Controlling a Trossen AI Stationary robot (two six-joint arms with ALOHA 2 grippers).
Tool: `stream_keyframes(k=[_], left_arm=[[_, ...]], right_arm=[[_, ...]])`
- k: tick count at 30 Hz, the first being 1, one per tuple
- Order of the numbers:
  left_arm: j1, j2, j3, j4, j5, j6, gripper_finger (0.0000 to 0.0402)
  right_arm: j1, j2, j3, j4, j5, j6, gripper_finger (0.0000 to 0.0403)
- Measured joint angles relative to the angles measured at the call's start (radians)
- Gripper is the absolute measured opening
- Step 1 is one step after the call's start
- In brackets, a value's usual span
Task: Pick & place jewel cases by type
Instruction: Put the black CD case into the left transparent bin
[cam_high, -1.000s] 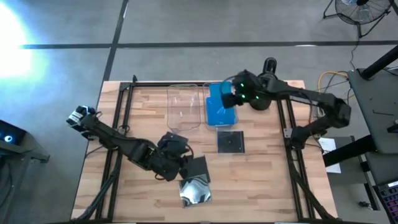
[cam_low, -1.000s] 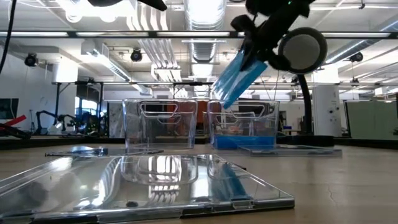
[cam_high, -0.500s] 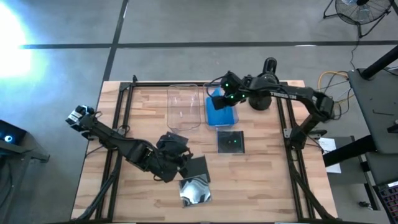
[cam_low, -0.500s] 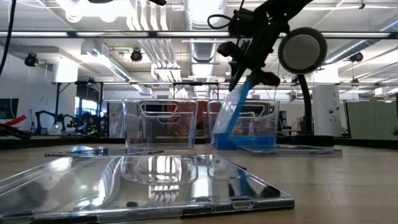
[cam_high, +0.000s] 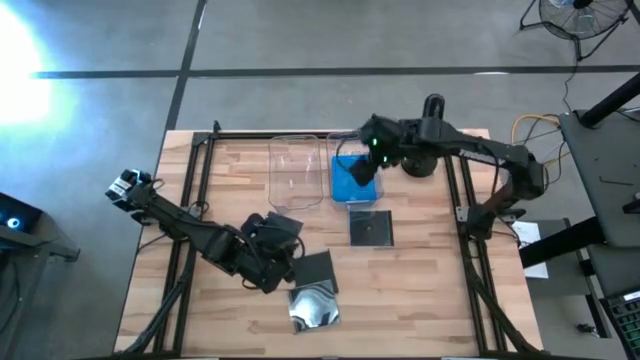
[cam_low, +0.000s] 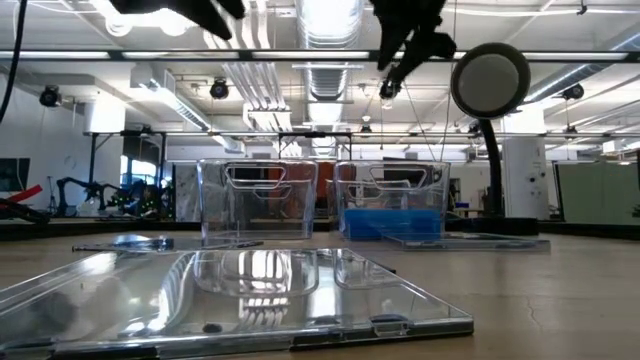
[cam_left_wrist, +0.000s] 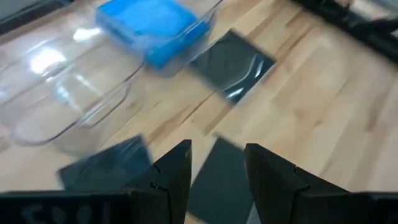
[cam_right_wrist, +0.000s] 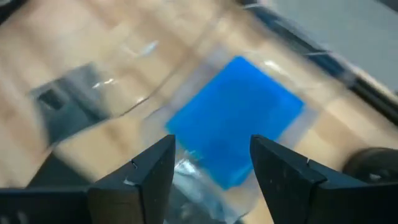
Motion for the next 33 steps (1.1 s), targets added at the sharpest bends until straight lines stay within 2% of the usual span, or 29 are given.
stream_keyframes(k=[3, 8, 12, 15, 18, 20, 26, 29, 33], left_arm=[[-0.001, 0.001, -0.003, -0.052, 0.050, -0.022, 0.0128], [-0.015, 0.001, -0.084, -0.004, 0.220, -0.001, 0.0128], [-0.031, 0.002, -0.234, 0.195, 0.432, -0.035, 0.0128], [-0.055, 0.003, -0.378, 0.487, 0.550, -0.100, 0.0128], [-0.092, 0.003, -0.512, 0.778, 0.568, -0.205, 0.0128], [-0.119, 0.003, -0.576, 0.875, 0.568, -0.281, 0.0128], [-0.213, 0.009, -0.629, 0.909, 0.521, -0.409, 0.0128], [-0.222, 0.032, -0.630, 0.911, 0.514, -0.429, 0.0128], [-0.217, 0.091, -0.617, 0.919, 0.509, -0.438, 0.0128]], right_arm=[[0.105, 0.005, 0.016, 0.001, -0.023, -0.019, 0.0203], [0.284, 0.004, -0.018, 0.072, -0.190, -0.022, 0.0203], [0.372, 0.005, -0.102, 0.154, -0.306, 0.181, 0.0203], [0.421, 0.004, -0.215, 0.262, -0.335, 0.343, 0.0203], [0.469, 0.006, -0.366, 0.442, -0.358, 0.494, 0.0203], [0.499, 0.005, -0.468, 0.603, -0.372, 0.603, 0.0203], [0.595, 0.027, -0.726, 1.077, -0.306, 0.907, 0.0203], [0.627, 0.085, -0.770, 1.155, -0.293, 0.970, 0.0203], [0.648, 0.182, -0.747, 1.175, -0.289, 0.974, 0.0203]])
